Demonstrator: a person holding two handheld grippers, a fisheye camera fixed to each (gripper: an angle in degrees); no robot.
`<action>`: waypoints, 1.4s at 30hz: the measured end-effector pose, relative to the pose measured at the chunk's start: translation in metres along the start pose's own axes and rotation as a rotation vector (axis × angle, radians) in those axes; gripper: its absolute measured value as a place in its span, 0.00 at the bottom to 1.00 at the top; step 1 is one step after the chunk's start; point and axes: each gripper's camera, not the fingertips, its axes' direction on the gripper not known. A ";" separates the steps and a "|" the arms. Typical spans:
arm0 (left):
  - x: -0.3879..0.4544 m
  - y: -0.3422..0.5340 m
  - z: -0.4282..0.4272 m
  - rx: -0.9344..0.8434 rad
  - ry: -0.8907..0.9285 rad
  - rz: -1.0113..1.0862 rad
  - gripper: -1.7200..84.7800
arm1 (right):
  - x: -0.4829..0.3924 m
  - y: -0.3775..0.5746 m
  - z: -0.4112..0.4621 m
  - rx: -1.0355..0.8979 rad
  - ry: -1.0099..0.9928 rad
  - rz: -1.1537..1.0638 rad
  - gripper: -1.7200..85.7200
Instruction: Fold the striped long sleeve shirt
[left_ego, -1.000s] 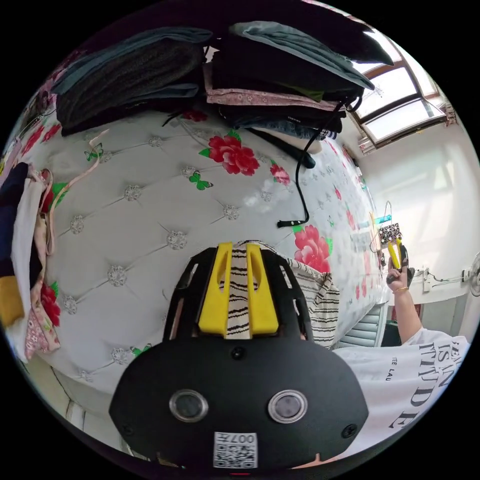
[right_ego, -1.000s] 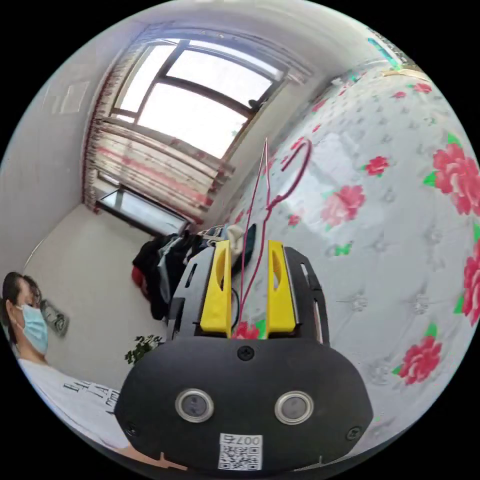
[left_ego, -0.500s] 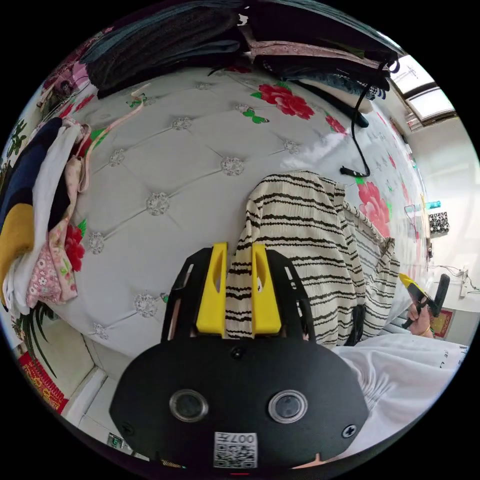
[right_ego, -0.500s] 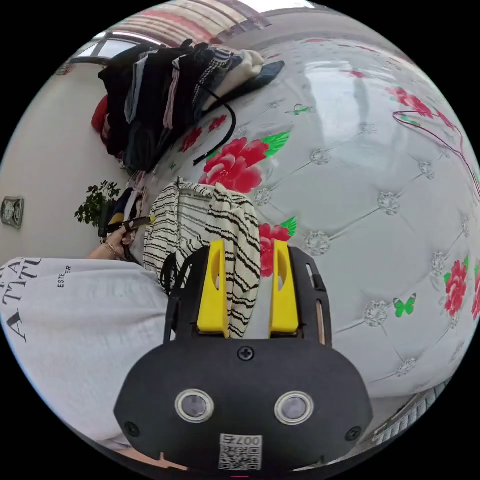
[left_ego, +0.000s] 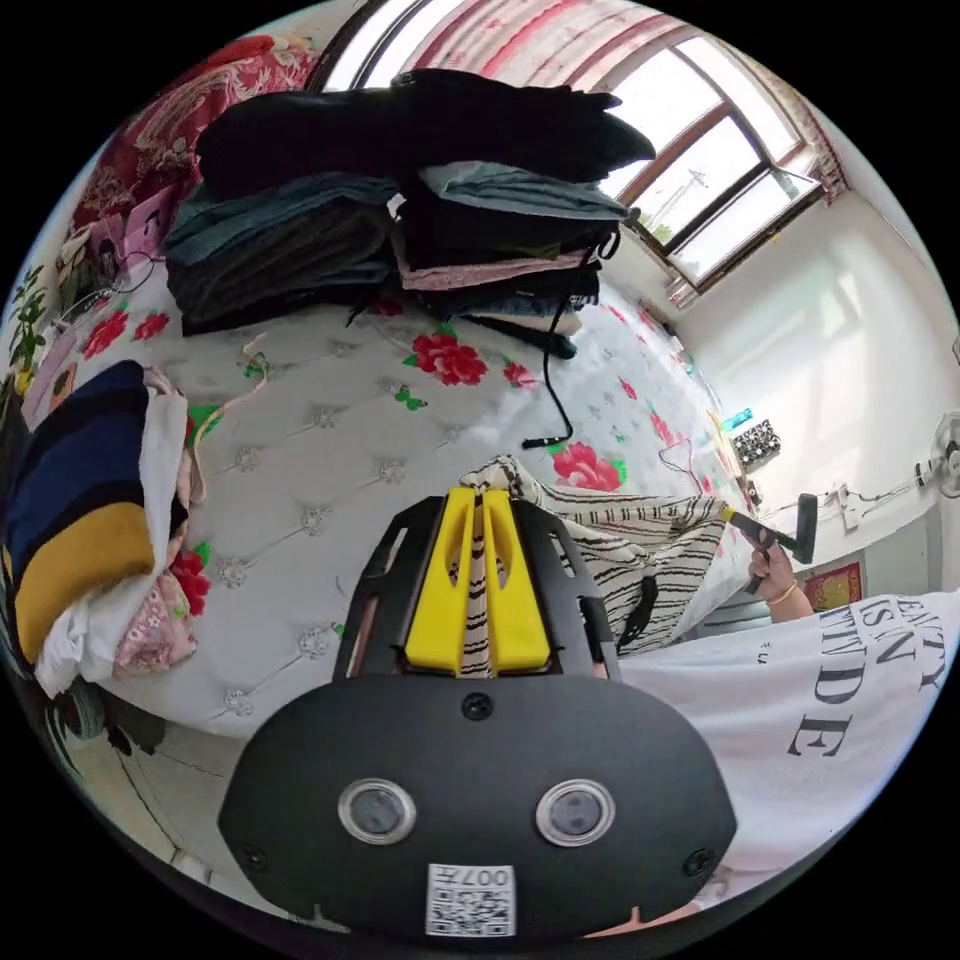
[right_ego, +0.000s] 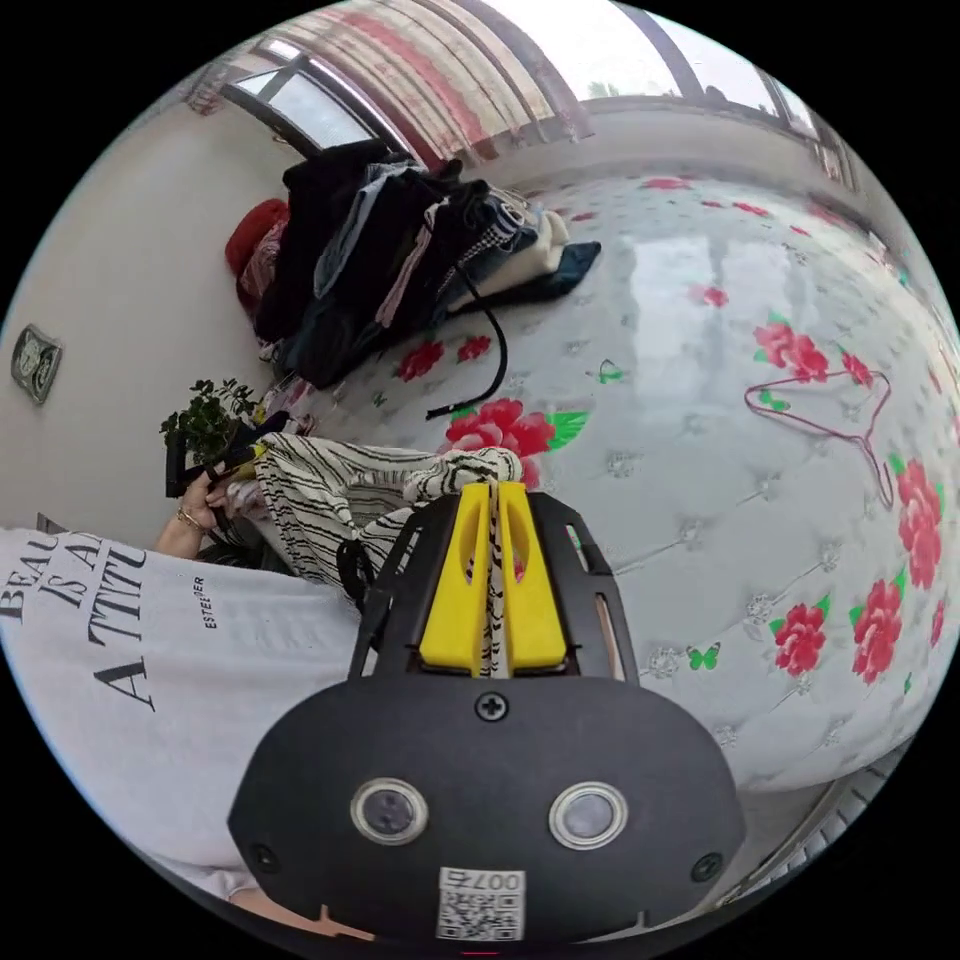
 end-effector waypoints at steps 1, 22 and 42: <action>0.005 -0.018 -0.011 0.034 0.001 0.045 0.01 | -0.005 -0.007 -0.011 0.029 0.019 -0.021 0.02; 0.021 0.053 0.198 -0.464 -0.307 -0.031 0.12 | 0.029 0.050 0.114 -0.306 0.233 0.289 0.09; -0.076 -0.027 0.071 -0.197 -0.578 -0.245 0.10 | 0.076 -0.017 -0.096 0.152 0.736 0.501 0.05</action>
